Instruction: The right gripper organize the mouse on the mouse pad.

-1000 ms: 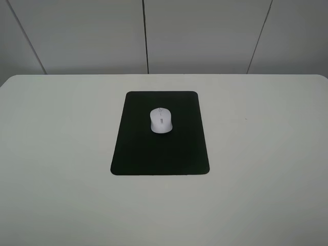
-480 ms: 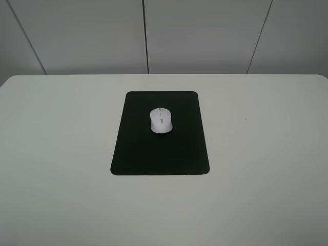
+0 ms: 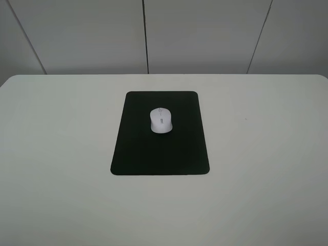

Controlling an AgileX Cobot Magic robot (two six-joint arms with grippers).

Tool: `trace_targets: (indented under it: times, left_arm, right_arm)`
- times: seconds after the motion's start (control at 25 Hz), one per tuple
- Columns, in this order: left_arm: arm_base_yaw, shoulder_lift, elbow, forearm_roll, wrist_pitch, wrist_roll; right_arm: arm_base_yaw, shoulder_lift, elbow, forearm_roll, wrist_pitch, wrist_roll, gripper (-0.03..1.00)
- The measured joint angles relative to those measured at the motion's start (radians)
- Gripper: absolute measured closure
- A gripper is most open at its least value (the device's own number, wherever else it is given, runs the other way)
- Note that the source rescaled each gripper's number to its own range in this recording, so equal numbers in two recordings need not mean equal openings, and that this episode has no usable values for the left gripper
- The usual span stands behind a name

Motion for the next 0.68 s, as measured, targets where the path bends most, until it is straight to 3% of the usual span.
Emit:
trace_targets:
  times: [0.68]
  left_arm:
    - [0.0, 0.0, 0.0, 0.0, 0.0, 0.0]
  right_arm:
    - [-0.036, 0.0, 0.0, 0.0, 0.0, 0.0, 0.21]
